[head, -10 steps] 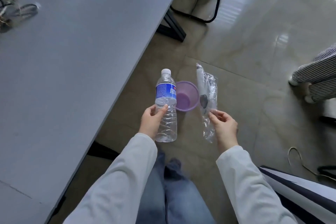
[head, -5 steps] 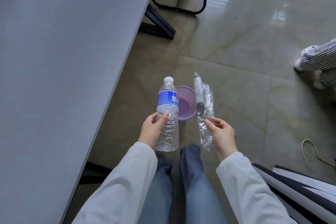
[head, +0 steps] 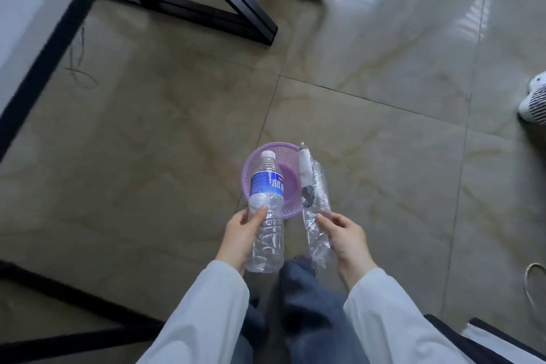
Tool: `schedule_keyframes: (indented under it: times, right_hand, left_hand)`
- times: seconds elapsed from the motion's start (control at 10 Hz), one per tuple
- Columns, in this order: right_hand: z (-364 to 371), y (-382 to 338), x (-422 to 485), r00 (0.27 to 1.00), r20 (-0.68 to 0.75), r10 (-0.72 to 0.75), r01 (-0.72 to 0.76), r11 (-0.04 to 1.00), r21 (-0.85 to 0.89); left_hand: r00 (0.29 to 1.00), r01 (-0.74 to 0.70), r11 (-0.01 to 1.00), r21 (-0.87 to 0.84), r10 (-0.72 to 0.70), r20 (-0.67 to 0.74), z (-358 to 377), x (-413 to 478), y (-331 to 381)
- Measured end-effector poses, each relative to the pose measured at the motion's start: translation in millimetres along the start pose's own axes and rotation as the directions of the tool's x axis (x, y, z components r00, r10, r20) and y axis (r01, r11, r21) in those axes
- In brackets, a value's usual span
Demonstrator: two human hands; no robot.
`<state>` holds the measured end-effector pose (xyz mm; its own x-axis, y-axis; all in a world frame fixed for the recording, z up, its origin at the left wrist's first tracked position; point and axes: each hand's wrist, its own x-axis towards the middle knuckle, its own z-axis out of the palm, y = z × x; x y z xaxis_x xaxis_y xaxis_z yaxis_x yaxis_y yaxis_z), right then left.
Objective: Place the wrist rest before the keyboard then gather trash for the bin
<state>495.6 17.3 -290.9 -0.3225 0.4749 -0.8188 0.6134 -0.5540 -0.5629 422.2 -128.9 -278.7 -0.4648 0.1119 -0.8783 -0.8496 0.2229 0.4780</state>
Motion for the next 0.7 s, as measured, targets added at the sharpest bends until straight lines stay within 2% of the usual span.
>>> schedule_keyframes:
  times: [0.4,0.6,0.7]
  right_hand:
    - [40.4,32.5,126.2,0.982,0.030,0.186,-0.182,0.978,-0.100]
    - [49.1,31.7,141.2,0.967,0.082,0.243,-0.233,0.965,-0.120]
    - [48.3,28.7,137.6,0.971,0.091,0.221,-0.211,0.971,-0.111]
  left_hand:
    - [0.999,0.027,0.995,0.093,-0.025,-0.026,18.8,135.1,-32.7]
    - [1.000,0.004,0.990,0.144,-0.005,0.003,16.5,165.5,-34.7]
    - [0.999,0.008,0.985,0.172,-0.002,-0.032,11.1,168.1,-33.6]
